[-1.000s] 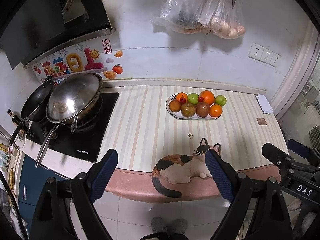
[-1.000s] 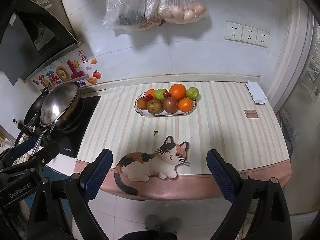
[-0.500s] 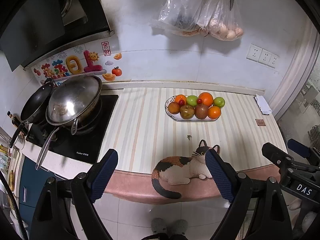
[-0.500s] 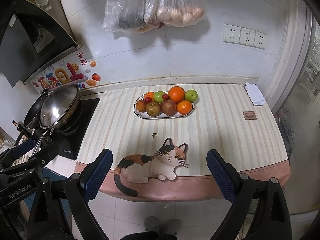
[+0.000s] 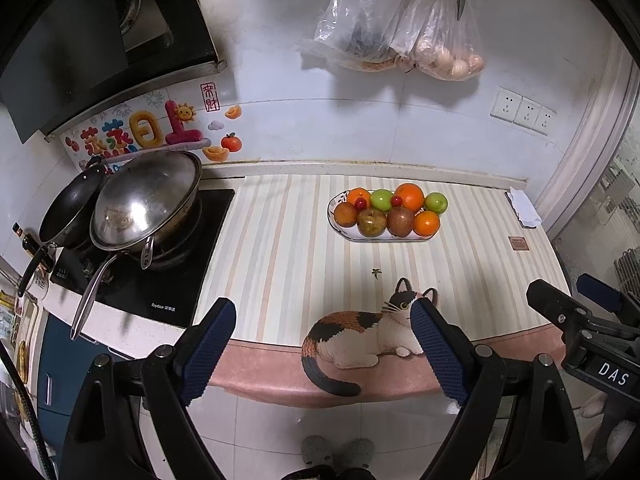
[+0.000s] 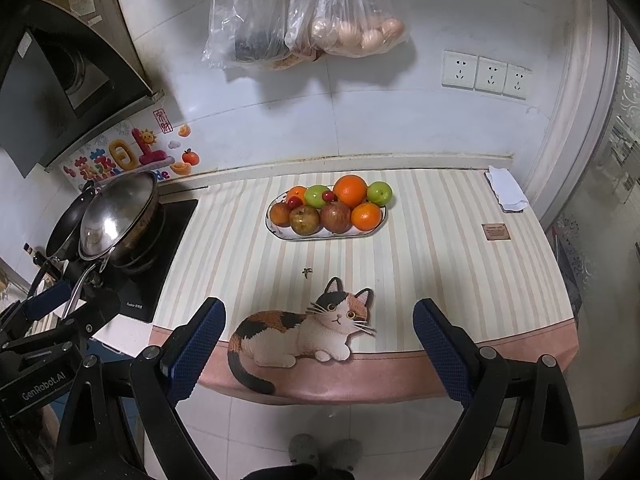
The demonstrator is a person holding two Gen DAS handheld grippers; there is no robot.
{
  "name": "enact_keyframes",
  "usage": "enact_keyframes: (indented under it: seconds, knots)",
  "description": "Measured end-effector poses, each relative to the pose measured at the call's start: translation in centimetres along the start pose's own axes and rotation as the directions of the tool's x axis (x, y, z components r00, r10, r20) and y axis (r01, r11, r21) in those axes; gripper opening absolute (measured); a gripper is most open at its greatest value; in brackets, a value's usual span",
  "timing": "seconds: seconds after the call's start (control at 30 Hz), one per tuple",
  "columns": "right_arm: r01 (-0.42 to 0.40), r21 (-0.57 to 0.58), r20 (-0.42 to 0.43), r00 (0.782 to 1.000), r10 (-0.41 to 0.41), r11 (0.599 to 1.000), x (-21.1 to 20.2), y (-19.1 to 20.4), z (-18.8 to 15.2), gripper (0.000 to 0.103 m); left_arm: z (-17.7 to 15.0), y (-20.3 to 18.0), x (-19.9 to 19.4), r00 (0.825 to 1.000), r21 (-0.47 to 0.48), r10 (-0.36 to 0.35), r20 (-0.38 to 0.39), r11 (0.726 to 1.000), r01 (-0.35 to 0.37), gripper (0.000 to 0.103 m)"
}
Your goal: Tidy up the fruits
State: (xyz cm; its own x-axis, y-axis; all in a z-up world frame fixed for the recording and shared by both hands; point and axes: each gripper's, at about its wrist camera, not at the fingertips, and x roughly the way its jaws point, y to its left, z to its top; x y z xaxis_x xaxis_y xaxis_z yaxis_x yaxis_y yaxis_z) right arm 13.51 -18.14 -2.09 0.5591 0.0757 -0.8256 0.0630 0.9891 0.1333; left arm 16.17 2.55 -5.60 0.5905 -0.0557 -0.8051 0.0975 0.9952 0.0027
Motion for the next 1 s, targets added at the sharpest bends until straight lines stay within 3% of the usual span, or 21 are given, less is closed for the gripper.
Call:
enact_keyframes:
  seconds: [1.0]
  knots:
    - [0.002, 0.012, 0.001, 1.0, -0.002, 1.0, -0.8, 0.1, -0.2, 0.097, 0.3, -0.1, -1.0, 1.0, -0.002, -0.008, 0.019, 1.0, 0.009, 0.089]
